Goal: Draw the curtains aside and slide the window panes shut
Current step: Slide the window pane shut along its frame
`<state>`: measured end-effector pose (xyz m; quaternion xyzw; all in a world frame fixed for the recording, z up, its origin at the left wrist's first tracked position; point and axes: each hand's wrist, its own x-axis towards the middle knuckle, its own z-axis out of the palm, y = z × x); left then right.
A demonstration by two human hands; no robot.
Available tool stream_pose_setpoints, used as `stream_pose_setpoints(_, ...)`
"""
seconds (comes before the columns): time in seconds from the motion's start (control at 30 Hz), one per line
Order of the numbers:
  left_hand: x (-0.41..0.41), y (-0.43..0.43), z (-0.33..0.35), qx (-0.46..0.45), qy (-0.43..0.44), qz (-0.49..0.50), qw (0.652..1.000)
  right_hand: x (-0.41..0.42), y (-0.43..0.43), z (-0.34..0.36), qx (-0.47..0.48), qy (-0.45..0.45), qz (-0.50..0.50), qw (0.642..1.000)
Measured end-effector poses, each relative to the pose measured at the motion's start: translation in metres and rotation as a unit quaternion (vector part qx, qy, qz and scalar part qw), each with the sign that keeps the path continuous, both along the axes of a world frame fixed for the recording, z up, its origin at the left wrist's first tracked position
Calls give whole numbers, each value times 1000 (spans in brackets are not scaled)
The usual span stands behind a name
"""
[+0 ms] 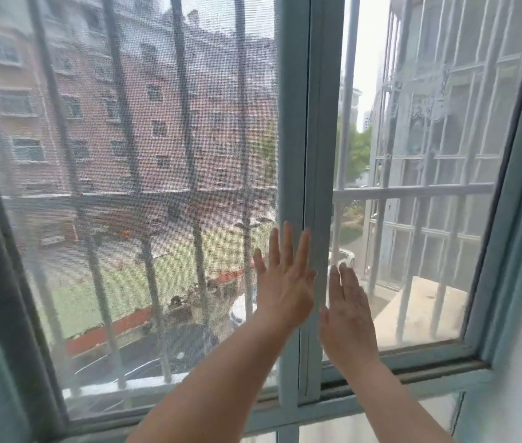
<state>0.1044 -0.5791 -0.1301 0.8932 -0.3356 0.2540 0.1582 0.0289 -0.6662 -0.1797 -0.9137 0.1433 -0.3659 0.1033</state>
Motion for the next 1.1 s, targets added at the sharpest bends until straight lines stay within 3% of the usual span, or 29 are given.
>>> stream_pose_setpoints(0.4, -10, 114, -5, 0, 22, 190, 982, 22, 93, -8, 1, -4, 203, 979)
stream_pose_setpoints(0.8, -62, 271, -21, -8, 61, 384, 921, 8, 222, -14, -23, 57, 370, 927)
stream_pose_setpoints(1.1, -109, 437, -38, -24, 85, 495, 865, -23, 378, -30, -54, 102, 469, 876)
